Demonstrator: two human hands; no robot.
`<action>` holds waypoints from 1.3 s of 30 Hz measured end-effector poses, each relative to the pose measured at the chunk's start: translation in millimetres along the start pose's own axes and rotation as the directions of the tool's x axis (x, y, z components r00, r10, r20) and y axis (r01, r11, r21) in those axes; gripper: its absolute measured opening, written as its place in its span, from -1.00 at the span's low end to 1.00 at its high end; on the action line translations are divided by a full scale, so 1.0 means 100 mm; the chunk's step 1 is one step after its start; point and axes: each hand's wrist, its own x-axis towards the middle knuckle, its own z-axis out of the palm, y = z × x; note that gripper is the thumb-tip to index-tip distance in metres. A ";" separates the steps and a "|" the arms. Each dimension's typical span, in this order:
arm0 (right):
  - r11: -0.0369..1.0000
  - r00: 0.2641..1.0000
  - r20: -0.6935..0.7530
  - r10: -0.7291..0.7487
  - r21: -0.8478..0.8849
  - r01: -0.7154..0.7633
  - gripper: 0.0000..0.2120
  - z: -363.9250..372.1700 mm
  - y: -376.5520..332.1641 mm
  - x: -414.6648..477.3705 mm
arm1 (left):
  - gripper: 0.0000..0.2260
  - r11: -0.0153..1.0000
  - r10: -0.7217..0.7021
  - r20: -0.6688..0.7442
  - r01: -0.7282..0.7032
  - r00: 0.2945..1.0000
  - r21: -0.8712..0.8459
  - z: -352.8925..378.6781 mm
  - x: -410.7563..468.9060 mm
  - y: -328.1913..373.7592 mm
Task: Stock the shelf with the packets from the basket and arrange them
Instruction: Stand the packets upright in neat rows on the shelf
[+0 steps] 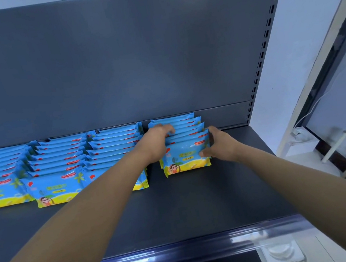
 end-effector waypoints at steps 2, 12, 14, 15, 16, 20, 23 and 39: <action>1.000 1.000 -0.027 0.005 0.004 -0.005 -0.41 0.00 0.01 0.00 | -0.57 0.991 -0.050 -0.105 0.036 0.993 -0.126 0.00 -0.01 0.01; 0.983 0.994 0.088 0.067 0.166 -0.081 -0.37 0.15 -0.05 0.05 | -0.24 0.926 -0.049 0.006 0.043 0.999 0.374 0.31 -0.10 0.03; 0.970 0.992 0.092 0.081 0.223 -0.100 -0.31 0.14 -0.07 0.08 | -0.22 0.928 -0.054 0.035 0.037 0.998 0.369 0.29 -0.08 -0.01; 0.958 0.991 0.098 0.087 0.263 -0.110 -0.25 0.15 -0.08 0.11 | -0.21 0.926 -0.049 0.051 0.027 0.997 0.377 0.28 -0.08 -0.02; 0.945 0.989 0.115 0.088 0.306 -0.120 -0.22 0.15 -0.09 0.13 | -0.19 0.918 -0.044 0.054 0.019 0.998 0.395 0.27 -0.09 -0.02; 0.944 0.981 0.191 0.044 0.314 -0.104 -0.48 0.16 -0.16 0.14 | -0.21 0.880 -0.052 0.012 0.040 0.999 0.474 0.30 -0.07 -0.02; 0.935 0.983 0.178 0.053 0.336 -0.112 -0.42 0.16 -0.16 0.16 | -0.20 0.897 -0.068 0.024 0.050 0.997 0.439 0.30 -0.06 -0.02; 0.932 0.981 0.175 0.089 0.333 -0.144 0.07 0.10 -0.15 0.25 | 0.12 0.984 -0.175 0.030 0.176 0.984 -0.040 0.19 0.06 0.03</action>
